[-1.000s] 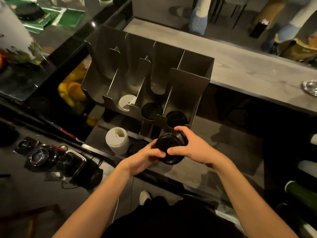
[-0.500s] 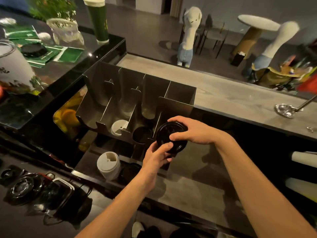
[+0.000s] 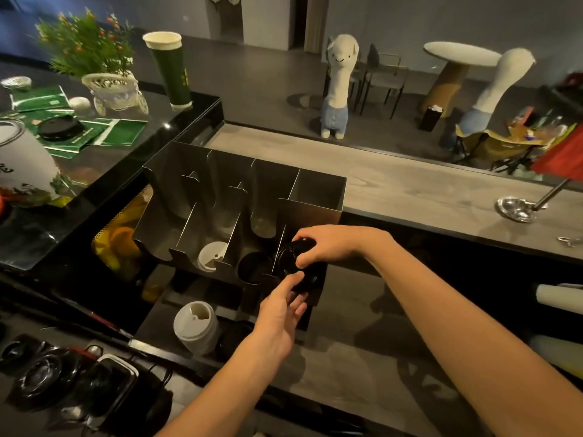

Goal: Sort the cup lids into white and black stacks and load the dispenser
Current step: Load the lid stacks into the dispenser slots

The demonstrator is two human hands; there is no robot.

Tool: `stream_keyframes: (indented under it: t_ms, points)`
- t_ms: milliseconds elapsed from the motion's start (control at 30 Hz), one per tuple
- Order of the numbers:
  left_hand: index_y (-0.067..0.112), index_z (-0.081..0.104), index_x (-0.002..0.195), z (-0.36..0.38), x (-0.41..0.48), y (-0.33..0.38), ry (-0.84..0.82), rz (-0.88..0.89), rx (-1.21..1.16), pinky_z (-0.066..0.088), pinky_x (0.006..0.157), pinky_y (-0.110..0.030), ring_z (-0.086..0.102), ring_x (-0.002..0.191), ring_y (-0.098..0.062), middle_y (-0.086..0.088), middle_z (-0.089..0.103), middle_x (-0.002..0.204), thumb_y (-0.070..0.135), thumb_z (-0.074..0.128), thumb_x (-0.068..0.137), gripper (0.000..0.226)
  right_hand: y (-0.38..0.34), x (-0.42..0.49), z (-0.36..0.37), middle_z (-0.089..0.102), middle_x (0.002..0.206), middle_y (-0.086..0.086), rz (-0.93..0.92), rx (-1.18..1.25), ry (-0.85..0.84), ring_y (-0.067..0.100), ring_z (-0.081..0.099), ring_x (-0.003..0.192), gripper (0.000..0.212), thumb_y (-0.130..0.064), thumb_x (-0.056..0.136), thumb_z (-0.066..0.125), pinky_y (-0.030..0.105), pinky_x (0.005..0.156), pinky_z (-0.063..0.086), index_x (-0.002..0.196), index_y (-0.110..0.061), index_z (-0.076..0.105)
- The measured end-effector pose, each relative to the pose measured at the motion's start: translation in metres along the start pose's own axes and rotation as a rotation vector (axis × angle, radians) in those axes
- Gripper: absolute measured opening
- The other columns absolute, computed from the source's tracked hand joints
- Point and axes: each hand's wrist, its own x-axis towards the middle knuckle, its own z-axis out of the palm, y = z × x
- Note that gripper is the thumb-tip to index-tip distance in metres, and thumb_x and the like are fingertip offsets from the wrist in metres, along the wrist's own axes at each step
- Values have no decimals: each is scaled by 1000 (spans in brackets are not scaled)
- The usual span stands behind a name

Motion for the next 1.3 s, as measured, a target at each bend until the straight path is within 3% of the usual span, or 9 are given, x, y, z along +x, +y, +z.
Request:
stream_keyframes:
  t_ms: [67, 233, 500, 600, 700, 867, 1067, 1200, 1300]
  points:
    - [11, 55, 116, 1, 3, 0, 25, -27, -19, 49, 100, -35, 62, 118, -29, -11, 60, 111, 16, 77, 87, 37, -6, 6, -4, 63, 117, -5, 32, -77, -43, 15, 61, 106, 51, -49, 88, 67, 34, 97, 51, 132, -24, 54]
    - [1, 55, 131, 11, 7, 4, 104, -70, -103, 54, 89, -31, 65, 105, -29, -16, 62, 110, 19, 81, 85, 56, -16, 21, -10, 52, 136, 0, 91, -129, -154, 18, 49, 123, 57, -48, 93, 60, 33, 102, 40, 139, -15, 50]
    - [6, 50, 143, 23, 9, 4, 188, -65, -102, 50, 103, -36, 50, 137, -32, -18, 53, 135, 11, 78, 88, 61, -16, 31, -11, 50, 146, 14, 172, -72, -253, 27, 50, 132, 54, -33, 95, 61, 26, 91, 42, 142, -6, 50]
    - [11, 42, 153, 16, 18, 1, 228, -47, -23, 50, 103, -36, 54, 133, -28, -17, 51, 143, 20, 84, 83, 81, -15, 36, -5, 33, 160, 10, 196, -139, -246, 29, 36, 144, 75, -32, 94, 64, 38, 111, 37, 156, -14, 28]
    - [13, 42, 152, 11, 28, 0, 269, -33, 22, 49, 109, -39, 54, 131, -27, -14, 50, 141, 25, 85, 81, 84, -15, 38, -2, 25, 164, 8, 178, -239, -240, 29, 27, 149, 76, -27, 95, 63, 42, 118, 31, 159, -16, 22]
    - [14, 38, 153, 9, 34, -1, 285, -23, 119, 50, 98, -34, 53, 128, -28, -11, 49, 141, 37, 90, 73, 99, -15, 29, -1, 44, 153, 6, 127, -388, -93, 28, 44, 139, 70, -24, 95, 68, 38, 109, 41, 156, -18, 33]
    - [14, 22, 156, 9, 37, -9, 301, -13, 182, 43, 112, -44, 47, 134, -34, -16, 44, 149, 39, 89, 75, 108, -12, 21, 3, 57, 140, 7, 97, -461, 75, 28, 54, 129, 70, -31, 88, 77, 37, 103, 47, 148, -17, 46]
    - [13, 24, 157, 8, 40, -7, 284, -33, 180, 40, 114, -44, 47, 135, -33, -15, 46, 148, 41, 90, 73, 110, -8, 14, 8, 68, 120, 5, 59, -558, 271, 23, 66, 110, 39, -26, 94, 69, 36, 92, 56, 132, -18, 62]
    - [13, 20, 158, 8, 41, -9, 278, -19, 179, 44, 113, -43, 48, 134, -32, -14, 47, 145, 42, 91, 70, 116, -4, 14, 17, 71, 113, 4, 86, -547, 351, 21, 69, 103, 33, -20, 96, 66, 36, 89, 58, 129, -20, 65]
